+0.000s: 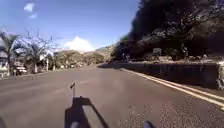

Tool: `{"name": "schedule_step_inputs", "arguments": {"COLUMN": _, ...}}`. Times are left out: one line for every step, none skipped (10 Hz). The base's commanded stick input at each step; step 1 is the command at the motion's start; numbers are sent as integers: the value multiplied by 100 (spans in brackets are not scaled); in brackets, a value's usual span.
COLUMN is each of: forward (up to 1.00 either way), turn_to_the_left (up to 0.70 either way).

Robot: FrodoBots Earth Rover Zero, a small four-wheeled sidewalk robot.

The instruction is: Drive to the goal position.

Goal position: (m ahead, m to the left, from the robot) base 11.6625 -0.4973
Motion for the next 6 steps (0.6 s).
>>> {"name": "schedule_step_inputs", "arguments": {"forward": 70, "turn_to_the_left": 0}}
{"name": "schedule_step_inputs", "arguments": {"forward": 70, "turn_to_the_left": 0}}
{"name": "schedule_step_inputs", "arguments": {"forward": 70, "turn_to_the_left": 0}}
{"name": "schedule_step_inputs", "arguments": {"forward": 70, "turn_to_the_left": 0}}
{"name": "schedule_step_inputs", "arguments": {"forward": 70, "turn_to_the_left": 0}}
{"name": "schedule_step_inputs", "arguments": {"forward": 70, "turn_to_the_left": 0}}
